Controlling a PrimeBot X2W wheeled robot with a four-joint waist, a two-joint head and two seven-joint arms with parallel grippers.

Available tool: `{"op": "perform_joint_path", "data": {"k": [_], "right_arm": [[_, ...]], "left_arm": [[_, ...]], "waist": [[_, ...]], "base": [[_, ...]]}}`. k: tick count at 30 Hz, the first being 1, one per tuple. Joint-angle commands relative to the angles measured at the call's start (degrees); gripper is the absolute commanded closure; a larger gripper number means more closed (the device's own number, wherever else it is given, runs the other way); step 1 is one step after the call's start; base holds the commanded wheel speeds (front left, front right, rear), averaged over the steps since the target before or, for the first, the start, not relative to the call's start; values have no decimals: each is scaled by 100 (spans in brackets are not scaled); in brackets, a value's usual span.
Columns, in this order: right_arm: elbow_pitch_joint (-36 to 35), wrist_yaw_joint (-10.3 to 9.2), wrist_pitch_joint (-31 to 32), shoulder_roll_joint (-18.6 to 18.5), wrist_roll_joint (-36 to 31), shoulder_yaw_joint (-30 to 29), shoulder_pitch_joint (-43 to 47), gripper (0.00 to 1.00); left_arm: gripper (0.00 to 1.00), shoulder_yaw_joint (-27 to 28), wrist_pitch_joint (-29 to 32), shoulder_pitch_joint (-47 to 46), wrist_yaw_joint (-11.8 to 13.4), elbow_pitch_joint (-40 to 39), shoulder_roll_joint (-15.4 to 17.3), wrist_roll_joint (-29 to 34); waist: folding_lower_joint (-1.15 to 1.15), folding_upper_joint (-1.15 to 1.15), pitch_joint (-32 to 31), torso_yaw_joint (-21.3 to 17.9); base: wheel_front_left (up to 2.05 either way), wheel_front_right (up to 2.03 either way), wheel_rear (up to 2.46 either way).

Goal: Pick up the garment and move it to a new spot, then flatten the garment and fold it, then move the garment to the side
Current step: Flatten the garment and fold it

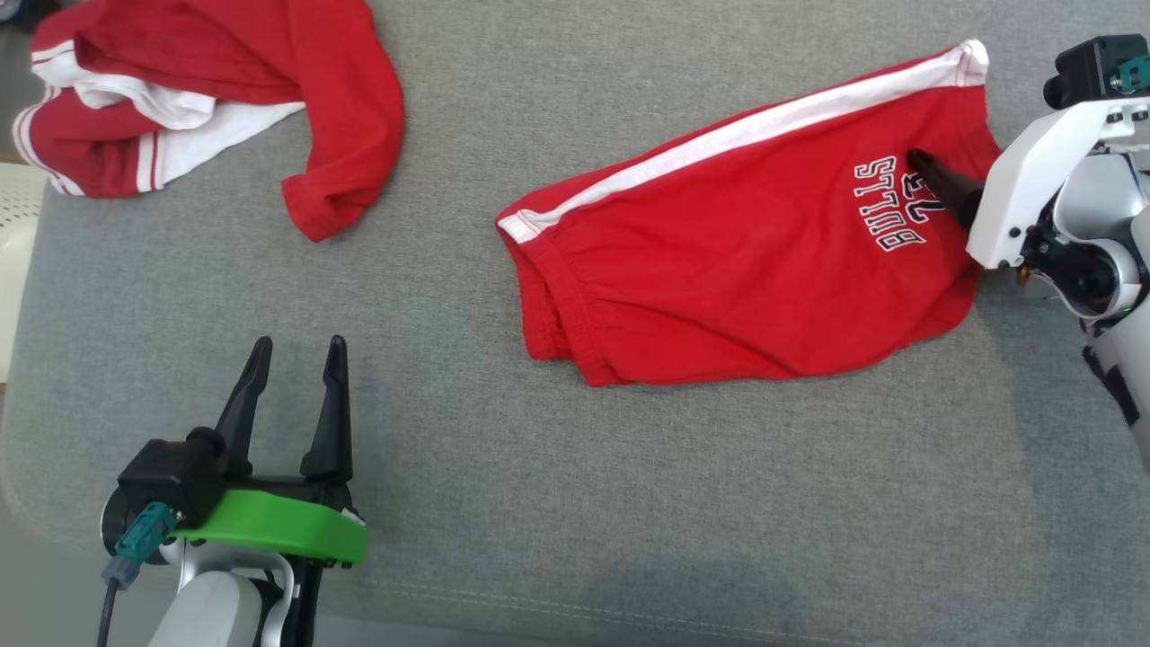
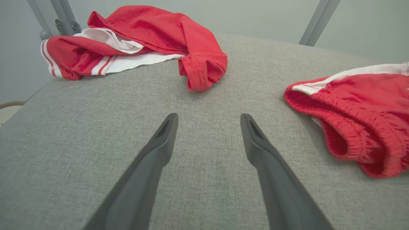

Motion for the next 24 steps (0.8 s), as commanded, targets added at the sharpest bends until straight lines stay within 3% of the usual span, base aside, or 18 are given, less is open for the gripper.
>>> {"op": "perform_joint_path", "data": {"k": [1,7,11,19,24], "right_arm": [[112,12,-3,205,53,55,258,100],[42,12,-2,534,584,-141,528,100],[-43,7,56,570,1036,-406,808,100],[51,7,135,197,1384,-1143,1441,100],[371,7,-39,-134,1305,-1963,1820,100]], "left_arm": [[0,75,-26,62,-63,18,-71,61],[0,529,-22,380,-487,387,-300,361],[0,832,-22,682,-621,533,-334,474],[0,1081,-22,1114,-807,534,-208,649],[0,1114,-23,1223,-883,495,-233,719]], "waist": [[0,0,-99,87],[0,0,-554,-196],[0,0,-941,-561],[0,0,-1339,-1096],[0,0,-1362,-1241]], "base": [[0,0,0],[0,0,0],[0,0,0],[0,0,0],[0,0,0]]}}
